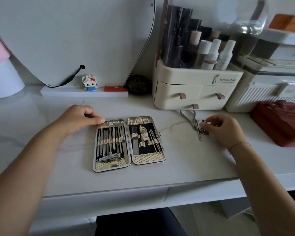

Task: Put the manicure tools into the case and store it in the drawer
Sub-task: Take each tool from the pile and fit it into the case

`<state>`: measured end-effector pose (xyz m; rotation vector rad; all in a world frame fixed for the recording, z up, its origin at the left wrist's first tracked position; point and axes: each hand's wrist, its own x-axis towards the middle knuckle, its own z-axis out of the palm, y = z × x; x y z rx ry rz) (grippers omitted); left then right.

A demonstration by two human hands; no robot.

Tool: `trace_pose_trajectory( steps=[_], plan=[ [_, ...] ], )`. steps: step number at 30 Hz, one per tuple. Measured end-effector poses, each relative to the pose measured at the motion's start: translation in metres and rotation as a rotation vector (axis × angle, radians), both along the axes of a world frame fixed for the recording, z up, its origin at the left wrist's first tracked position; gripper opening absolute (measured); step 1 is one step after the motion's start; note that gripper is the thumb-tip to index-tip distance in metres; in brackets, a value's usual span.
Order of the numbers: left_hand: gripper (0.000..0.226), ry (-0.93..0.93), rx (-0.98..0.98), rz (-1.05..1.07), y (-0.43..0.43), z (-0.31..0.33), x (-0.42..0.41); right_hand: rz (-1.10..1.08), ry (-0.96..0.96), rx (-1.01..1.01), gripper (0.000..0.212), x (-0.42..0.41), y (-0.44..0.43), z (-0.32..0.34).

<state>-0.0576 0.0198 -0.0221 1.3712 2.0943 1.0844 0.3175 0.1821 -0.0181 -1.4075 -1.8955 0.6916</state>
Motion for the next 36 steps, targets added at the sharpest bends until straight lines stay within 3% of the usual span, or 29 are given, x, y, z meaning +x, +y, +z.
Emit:
trace_pose_trajectory(
  steps=[6, 13, 18, 23, 36],
  plan=[
    [0.011, -0.002, 0.009, 0.013, -0.003, -0.001, 0.001, -0.003, 0.054, 0.011, 0.03, 0.002, -0.007, -0.004],
    [0.011, 0.056, 0.05, 0.104, -0.006, -0.004, 0.014, -0.095, -0.248, 0.088, 0.026, -0.012, -0.046, -0.014],
    [0.014, 0.101, 0.074, 0.154, -0.01, -0.01, 0.022, -0.164, -0.269, 0.041, 0.014, -0.011, -0.051, -0.006],
    [0.01, 0.123, 0.088, 0.164, -0.019, -0.015, 0.025, -0.181, -0.3, -0.006, 0.02, 0.003, -0.061, -0.001],
    [0.012, 0.117, 0.1, 0.177, -0.023, -0.013, 0.031, 0.155, -0.224, -0.031, 0.008, -0.006, -0.081, 0.006]
  ],
)
